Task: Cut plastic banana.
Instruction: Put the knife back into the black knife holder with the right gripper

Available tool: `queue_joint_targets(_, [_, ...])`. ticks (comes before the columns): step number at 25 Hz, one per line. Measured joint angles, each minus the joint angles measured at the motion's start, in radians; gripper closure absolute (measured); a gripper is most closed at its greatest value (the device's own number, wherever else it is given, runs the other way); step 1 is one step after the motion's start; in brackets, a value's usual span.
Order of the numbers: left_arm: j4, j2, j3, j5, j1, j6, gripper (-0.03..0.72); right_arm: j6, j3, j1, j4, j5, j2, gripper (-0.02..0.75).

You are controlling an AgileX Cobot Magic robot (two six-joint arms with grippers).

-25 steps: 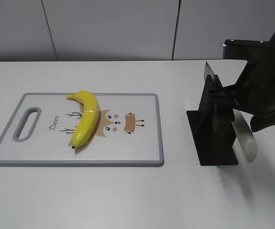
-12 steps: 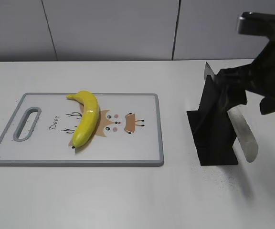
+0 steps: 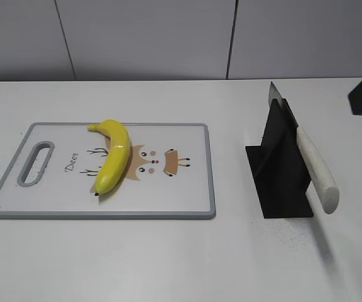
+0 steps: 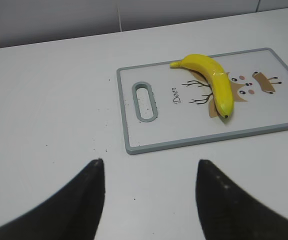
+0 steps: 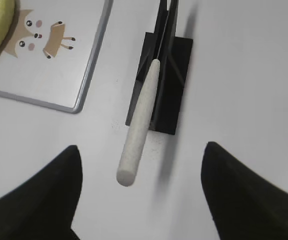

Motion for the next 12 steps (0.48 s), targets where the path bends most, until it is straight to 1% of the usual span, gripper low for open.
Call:
queue_joint_targets(5, [0.000,0.000,0.000,0.000,0.000,0.000,0.124,-0.215,0.000,0.000,0.002,0.046,-0.131,0.162])
queue_joint_targets(12, [-0.001,0.000,0.000,0.000,0.000,0.000,0.124,-0.347,0.035,0.000,0.069,0.066,-0.328,0.163])
